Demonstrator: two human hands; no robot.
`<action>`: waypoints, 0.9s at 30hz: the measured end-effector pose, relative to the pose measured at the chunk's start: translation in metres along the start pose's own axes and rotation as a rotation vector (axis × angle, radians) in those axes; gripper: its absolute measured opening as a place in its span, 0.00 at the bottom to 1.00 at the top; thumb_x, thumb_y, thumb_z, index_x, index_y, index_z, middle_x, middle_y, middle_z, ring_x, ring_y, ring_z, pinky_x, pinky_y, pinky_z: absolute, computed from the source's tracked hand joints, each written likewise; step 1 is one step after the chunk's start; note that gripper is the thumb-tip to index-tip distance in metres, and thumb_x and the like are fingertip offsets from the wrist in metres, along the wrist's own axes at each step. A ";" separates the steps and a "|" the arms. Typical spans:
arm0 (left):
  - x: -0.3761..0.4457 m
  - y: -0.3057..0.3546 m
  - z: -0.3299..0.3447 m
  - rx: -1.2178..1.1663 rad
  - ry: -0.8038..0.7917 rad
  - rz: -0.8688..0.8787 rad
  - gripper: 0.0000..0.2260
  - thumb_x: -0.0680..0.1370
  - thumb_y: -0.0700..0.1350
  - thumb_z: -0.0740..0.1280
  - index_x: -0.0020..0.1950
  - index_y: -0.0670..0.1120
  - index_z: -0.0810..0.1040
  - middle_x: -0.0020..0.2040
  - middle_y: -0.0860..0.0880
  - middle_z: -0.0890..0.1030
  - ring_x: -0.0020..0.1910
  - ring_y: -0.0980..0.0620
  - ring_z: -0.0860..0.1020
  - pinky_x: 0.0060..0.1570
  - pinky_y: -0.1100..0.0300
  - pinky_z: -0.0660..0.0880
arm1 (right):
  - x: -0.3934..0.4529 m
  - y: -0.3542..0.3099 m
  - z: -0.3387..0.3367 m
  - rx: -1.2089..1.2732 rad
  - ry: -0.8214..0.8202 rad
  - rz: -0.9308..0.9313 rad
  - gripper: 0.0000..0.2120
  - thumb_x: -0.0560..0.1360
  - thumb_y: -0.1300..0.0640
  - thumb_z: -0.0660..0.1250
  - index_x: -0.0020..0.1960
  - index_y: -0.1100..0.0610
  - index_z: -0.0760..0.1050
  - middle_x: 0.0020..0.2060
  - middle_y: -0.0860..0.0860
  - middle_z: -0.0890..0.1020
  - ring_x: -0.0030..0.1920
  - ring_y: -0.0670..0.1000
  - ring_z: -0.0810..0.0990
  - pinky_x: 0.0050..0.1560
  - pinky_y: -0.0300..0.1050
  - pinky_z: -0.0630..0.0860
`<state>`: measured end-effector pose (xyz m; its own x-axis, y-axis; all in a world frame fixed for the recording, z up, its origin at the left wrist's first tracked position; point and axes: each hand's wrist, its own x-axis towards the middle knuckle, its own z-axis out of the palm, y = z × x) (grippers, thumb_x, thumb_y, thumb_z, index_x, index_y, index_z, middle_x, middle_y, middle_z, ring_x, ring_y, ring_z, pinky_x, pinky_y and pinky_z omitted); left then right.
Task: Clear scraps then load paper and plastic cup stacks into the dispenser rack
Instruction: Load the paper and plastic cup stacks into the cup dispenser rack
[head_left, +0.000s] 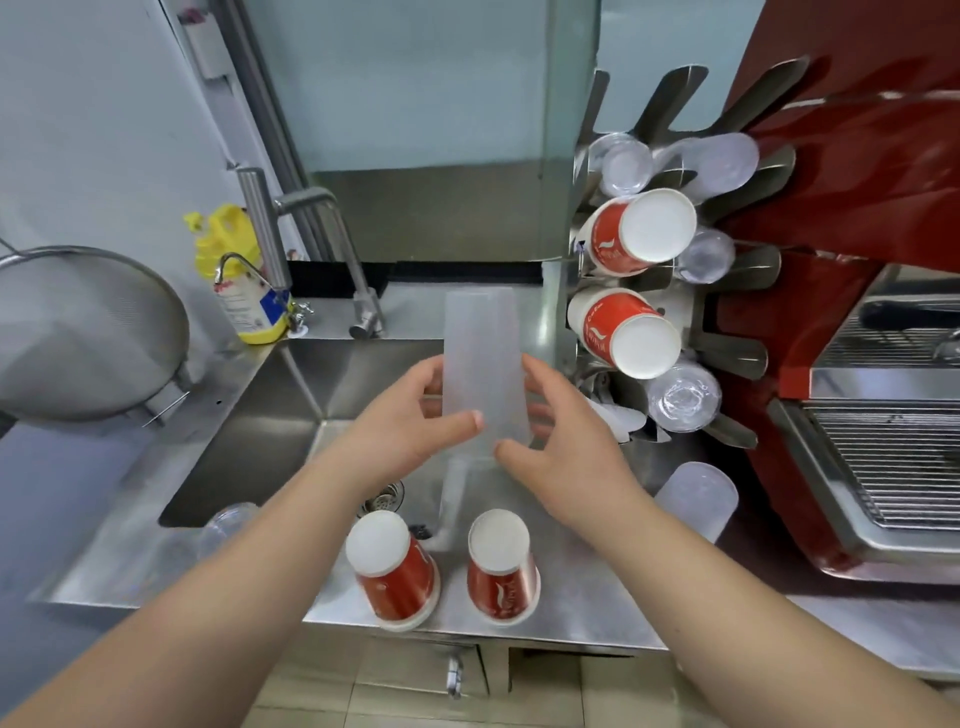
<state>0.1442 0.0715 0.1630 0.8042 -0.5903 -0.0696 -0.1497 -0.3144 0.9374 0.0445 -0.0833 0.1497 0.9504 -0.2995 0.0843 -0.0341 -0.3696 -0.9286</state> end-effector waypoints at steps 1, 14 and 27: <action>-0.006 0.003 0.004 -0.022 -0.006 0.026 0.25 0.74 0.38 0.72 0.69 0.49 0.71 0.59 0.51 0.80 0.56 0.53 0.81 0.55 0.59 0.77 | -0.008 -0.001 -0.006 -0.016 0.011 -0.021 0.38 0.67 0.57 0.71 0.73 0.44 0.61 0.64 0.45 0.74 0.60 0.40 0.76 0.62 0.44 0.75; -0.014 0.049 0.096 -0.050 -0.155 0.326 0.27 0.66 0.49 0.73 0.62 0.66 0.69 0.64 0.56 0.76 0.63 0.58 0.76 0.65 0.58 0.72 | -0.075 0.017 -0.108 -0.095 0.224 -0.174 0.39 0.68 0.61 0.74 0.71 0.37 0.63 0.62 0.40 0.76 0.62 0.43 0.76 0.61 0.47 0.75; 0.000 0.062 0.182 0.069 -0.297 0.406 0.34 0.70 0.44 0.71 0.65 0.74 0.63 0.67 0.57 0.74 0.66 0.62 0.73 0.67 0.61 0.70 | -0.103 0.074 -0.172 -0.120 0.270 -0.129 0.40 0.68 0.65 0.73 0.72 0.39 0.64 0.64 0.41 0.76 0.64 0.44 0.76 0.61 0.47 0.76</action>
<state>0.0308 -0.0834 0.1588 0.4761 -0.8580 0.1927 -0.4619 -0.0576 0.8850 -0.1095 -0.2310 0.1345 0.8331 -0.4602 0.3067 0.0303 -0.5158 -0.8562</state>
